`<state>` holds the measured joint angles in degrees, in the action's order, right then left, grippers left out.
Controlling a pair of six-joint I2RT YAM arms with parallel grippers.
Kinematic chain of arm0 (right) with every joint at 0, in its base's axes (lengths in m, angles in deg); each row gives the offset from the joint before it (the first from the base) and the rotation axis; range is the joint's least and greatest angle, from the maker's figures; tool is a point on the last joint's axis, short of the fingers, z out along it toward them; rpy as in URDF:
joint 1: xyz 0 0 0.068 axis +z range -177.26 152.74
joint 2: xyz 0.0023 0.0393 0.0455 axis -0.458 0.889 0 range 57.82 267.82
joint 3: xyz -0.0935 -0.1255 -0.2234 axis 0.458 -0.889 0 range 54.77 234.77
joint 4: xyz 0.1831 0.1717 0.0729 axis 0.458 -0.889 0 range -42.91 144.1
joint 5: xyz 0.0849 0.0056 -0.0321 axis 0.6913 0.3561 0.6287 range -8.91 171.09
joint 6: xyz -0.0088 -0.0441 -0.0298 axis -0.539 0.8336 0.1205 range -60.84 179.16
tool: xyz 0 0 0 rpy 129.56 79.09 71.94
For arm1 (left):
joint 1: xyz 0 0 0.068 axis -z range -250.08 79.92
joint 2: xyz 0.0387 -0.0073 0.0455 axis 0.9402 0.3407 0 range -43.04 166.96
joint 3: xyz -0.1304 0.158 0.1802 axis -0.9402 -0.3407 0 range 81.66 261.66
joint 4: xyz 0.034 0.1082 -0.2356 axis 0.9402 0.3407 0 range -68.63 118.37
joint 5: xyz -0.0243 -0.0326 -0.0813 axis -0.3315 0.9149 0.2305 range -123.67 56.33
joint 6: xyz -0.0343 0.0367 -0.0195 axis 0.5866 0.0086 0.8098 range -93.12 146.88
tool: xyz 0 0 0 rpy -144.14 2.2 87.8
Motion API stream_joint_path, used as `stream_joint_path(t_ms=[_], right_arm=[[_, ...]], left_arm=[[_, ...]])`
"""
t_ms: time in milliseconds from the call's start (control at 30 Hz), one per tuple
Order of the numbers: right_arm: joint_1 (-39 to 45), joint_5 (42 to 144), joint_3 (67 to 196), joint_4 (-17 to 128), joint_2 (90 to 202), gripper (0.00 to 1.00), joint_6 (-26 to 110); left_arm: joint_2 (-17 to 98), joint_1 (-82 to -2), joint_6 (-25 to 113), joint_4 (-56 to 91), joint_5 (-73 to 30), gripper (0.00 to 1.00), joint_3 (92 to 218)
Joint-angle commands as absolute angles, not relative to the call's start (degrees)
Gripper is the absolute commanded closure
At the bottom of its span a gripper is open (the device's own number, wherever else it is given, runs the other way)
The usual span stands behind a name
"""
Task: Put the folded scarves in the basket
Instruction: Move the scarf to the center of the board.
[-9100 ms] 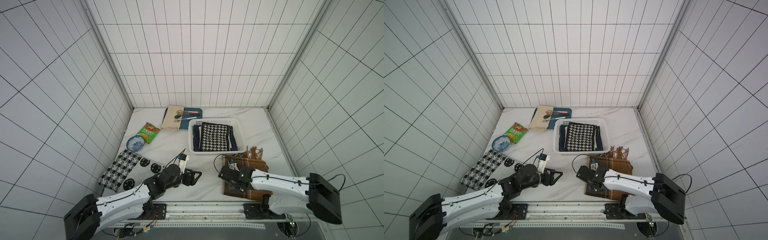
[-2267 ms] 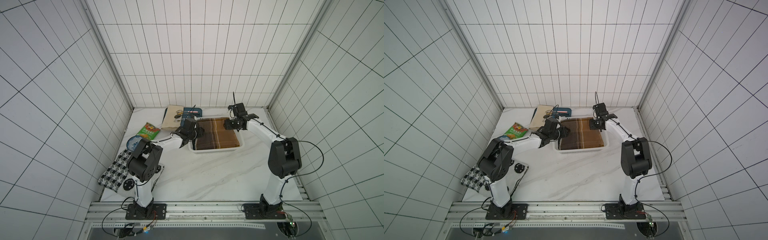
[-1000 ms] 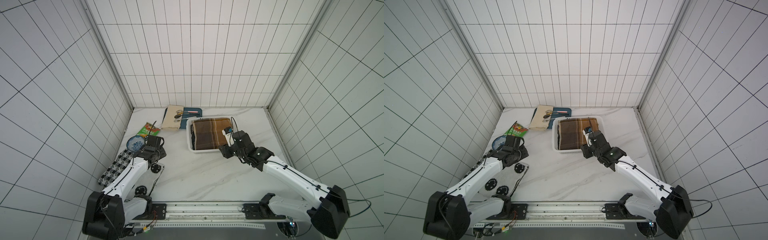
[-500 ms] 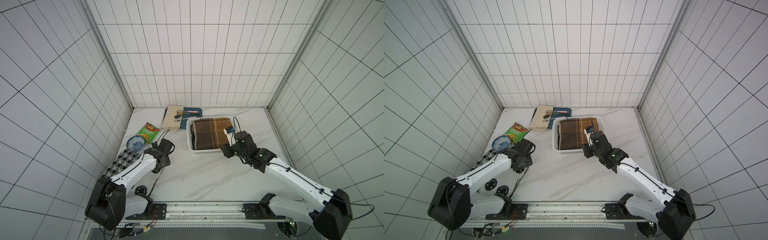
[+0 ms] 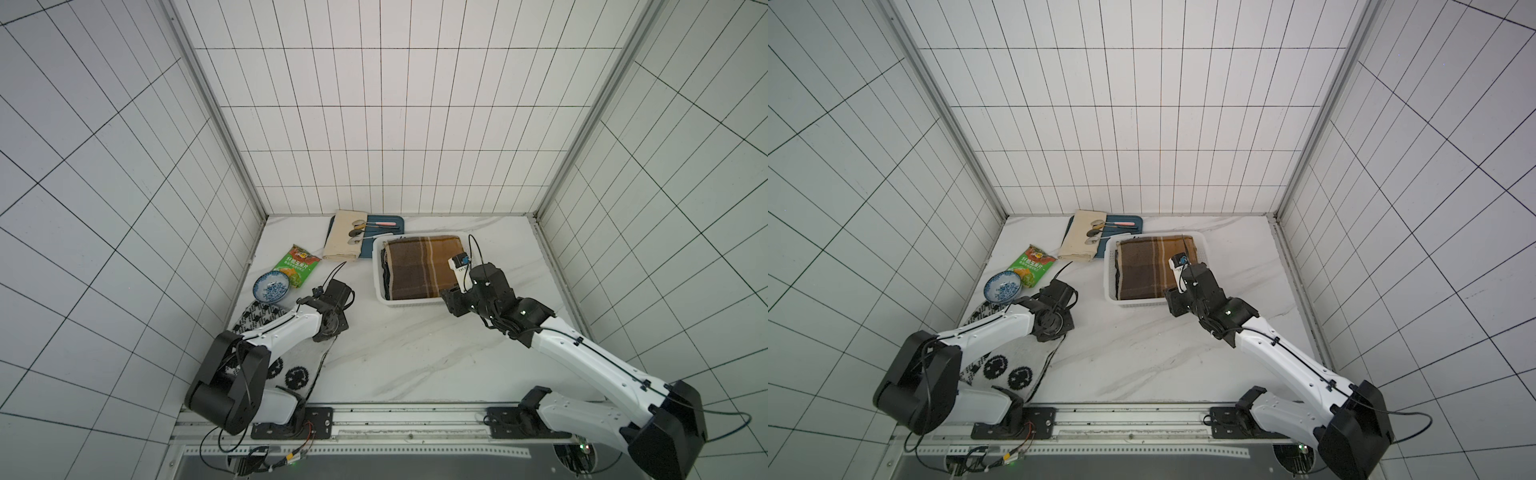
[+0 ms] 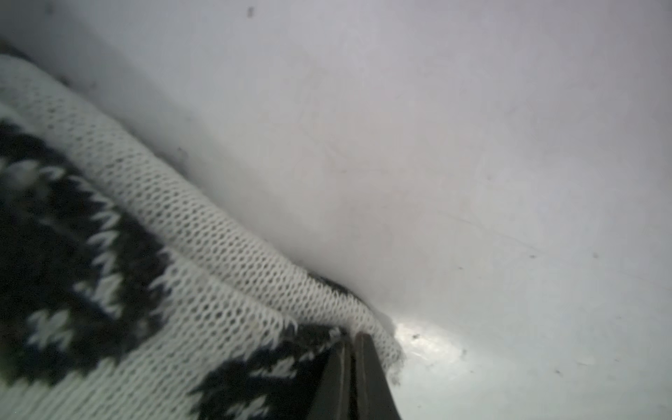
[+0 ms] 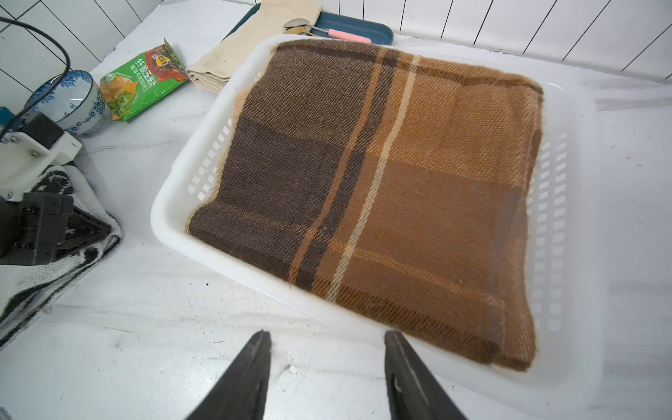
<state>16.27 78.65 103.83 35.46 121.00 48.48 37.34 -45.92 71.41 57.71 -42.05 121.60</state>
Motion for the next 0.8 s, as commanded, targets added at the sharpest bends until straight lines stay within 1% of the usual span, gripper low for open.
stream_joint_path(t_ms=[0,100,133,200,267,333,467,600,767], right_arm=[[16.82,77.94,102.41,35.68,120.31,0.47,48.98],[16.8,78.14,102.66,35.5,120.62,0.47,48.96],[16.8,78.12,102.76,35.43,120.62,0.47,49.03],[16.78,78.07,102.67,35.4,120.33,0.47,48.99],[16.79,77.9,102.49,35.6,120.1,0.47,48.98],[16.83,78.22,102.64,35.55,120.19,0.47,48.95],[16.88,79.24,102.77,35.37,120.16,0.47,48.72],[16.79,79.3,102.72,35.52,120.36,0.46,48.68],[16.82,81.13,102.76,35.55,120.15,0.45,48.26]], left_arm=[[38.78,-45.0,74.28,48.97,-34.52,0.93,121.55],[39.27,-44.61,76.99,39.82,-30.51,0.91,119.92],[39.59,-44.11,78.25,36.36,-29.14,0.89,119.54],[40.61,-42.59,78.98,32.31,-27.37,0.79,120.13],[41.62,-41.12,78.87,31.26,-26.2,0.73,121.85],[41.26,-39.87,78.72,32.16,-26.53,0.63,123.07],[36.08,-39.85,79.41,36.66,-30.57,0.53,122.69],[28.84,-40.78,76.89,44.62,-35.47,0.49,122.98],[21.86,-40.94,73.61,48.98,-37.15,0.49,121.39]])
